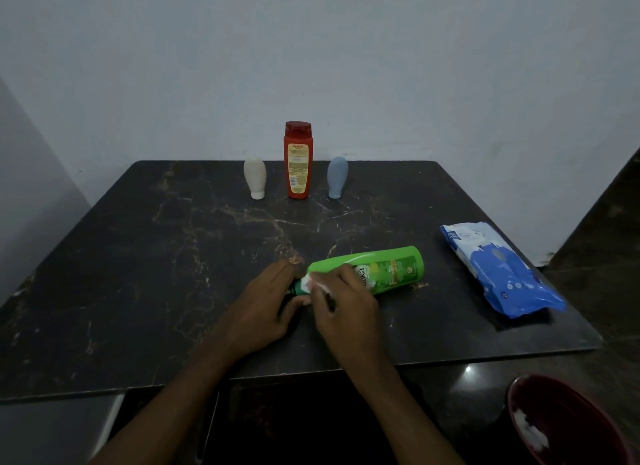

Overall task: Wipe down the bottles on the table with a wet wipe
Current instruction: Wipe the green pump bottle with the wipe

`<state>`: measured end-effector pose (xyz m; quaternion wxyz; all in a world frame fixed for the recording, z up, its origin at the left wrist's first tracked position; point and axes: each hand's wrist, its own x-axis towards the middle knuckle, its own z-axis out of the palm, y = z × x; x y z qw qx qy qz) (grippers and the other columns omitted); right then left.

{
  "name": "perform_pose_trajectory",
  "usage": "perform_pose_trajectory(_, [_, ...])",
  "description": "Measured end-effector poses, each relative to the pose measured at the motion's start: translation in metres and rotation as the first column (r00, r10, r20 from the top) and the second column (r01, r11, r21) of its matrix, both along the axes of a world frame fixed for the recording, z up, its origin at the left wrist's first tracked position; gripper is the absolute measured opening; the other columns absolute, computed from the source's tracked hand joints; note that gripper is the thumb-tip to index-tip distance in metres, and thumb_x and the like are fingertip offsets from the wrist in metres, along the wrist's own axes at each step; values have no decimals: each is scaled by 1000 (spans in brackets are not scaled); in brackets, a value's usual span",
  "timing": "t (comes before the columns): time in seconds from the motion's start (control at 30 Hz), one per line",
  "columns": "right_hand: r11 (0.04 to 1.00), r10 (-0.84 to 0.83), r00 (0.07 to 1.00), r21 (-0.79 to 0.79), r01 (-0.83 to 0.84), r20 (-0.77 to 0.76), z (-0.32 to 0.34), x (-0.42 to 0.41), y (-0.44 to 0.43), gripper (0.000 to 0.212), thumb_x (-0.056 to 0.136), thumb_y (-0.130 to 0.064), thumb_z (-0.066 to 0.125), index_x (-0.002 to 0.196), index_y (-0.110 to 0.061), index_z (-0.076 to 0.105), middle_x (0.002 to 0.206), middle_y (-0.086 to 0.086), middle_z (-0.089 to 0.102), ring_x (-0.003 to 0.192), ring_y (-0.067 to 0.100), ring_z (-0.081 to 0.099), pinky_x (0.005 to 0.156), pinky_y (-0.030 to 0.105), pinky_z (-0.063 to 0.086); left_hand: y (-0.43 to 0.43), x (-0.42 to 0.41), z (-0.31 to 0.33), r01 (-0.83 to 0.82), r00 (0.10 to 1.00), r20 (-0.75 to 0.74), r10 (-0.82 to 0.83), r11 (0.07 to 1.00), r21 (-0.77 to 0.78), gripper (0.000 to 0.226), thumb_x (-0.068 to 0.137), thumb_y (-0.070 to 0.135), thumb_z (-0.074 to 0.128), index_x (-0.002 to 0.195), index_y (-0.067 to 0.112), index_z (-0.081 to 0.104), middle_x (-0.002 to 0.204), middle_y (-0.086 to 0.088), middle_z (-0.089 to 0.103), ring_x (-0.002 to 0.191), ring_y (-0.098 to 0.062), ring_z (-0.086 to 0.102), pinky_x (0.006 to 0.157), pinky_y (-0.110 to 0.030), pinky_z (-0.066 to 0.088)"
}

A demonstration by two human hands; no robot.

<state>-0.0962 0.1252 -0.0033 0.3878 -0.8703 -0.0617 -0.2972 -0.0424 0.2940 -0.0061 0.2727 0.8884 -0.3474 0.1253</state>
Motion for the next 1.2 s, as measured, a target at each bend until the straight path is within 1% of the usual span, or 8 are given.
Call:
perform_pose_trajectory(0.1, [990,-107,994,89,106,16,3,3,-5,19,92,-17,58,106,-22,70,101,-8,55,85,13,60,73,35,52,-2,0,3,-6,1000,-5,6,1000,-4,30,98,32,64,123,20,56,114,16,48,103,-2,49,92,-7,34])
perform_pose_trajectory(0.23, [998,21,1000,-60,-20,12,2,-3,8,16,96,-24,56,108,-23,65,103,-4,53,86,16,59,70,37,53,-2,-2,4,19,1000,5,-19,999,-32,24,96,21,64,118,21,54,109,22,40,97,8,43,91,-4,33])
perform_pose_trajectory(0.47, [985,-82,996,-153,78,-18,27,18,0,15,96,-23,54,102,-22,67,101,-5,51,79,10,55,66,32,50,-2,-5,7,28,1000,-1,-28,999,-39,32,96,31,64,126,24,55,116,23,44,110,14,44,95,-3,31])
perform_pose_trajectory(0.6, [979,-85,996,-183,89,29,3,-6,1,15,94,-24,58,106,-21,68,96,-3,56,79,17,60,63,34,51,-1,-2,3,21,1000,1,-21,999,-29,27,97,24,65,121,17,57,113,18,46,100,8,44,93,-4,31])
perform_pose_trajectory(0.7, [979,-97,995,-175,102,32,-10,-17,0,20,94,-26,54,106,-20,69,94,-1,60,80,22,63,64,38,53,-1,0,2,21,1000,1,-21,1000,-16,35,99,35,57,127,14,58,117,12,51,105,0,46,95,-5,31])
perform_pose_trajectory(0.9, [984,-134,990,-124,130,-31,27,10,-4,19,95,-20,50,99,-20,69,97,-2,57,79,17,59,65,35,51,-1,-1,2,17,1000,18,-16,1000,-24,30,97,38,60,120,18,58,113,7,56,101,-9,53,88,-23,45])
perform_pose_trajectory(1.0, [981,-159,986,-119,151,-53,29,15,-8,19,95,-21,51,104,-20,68,102,-2,56,82,17,59,66,35,51,-1,-1,0,10,1000,25,-9,1000,-24,29,97,33,66,121,18,58,114,7,57,103,-9,54,90,-23,45])
perform_pose_trajectory(1.2, [980,-119,993,-164,115,-12,5,-13,10,18,94,-26,56,108,-25,67,99,-6,57,83,15,61,63,30,52,0,1,-1,13,1000,9,-13,1000,-21,25,97,32,58,116,17,59,108,9,54,96,-8,51,85,-17,39])
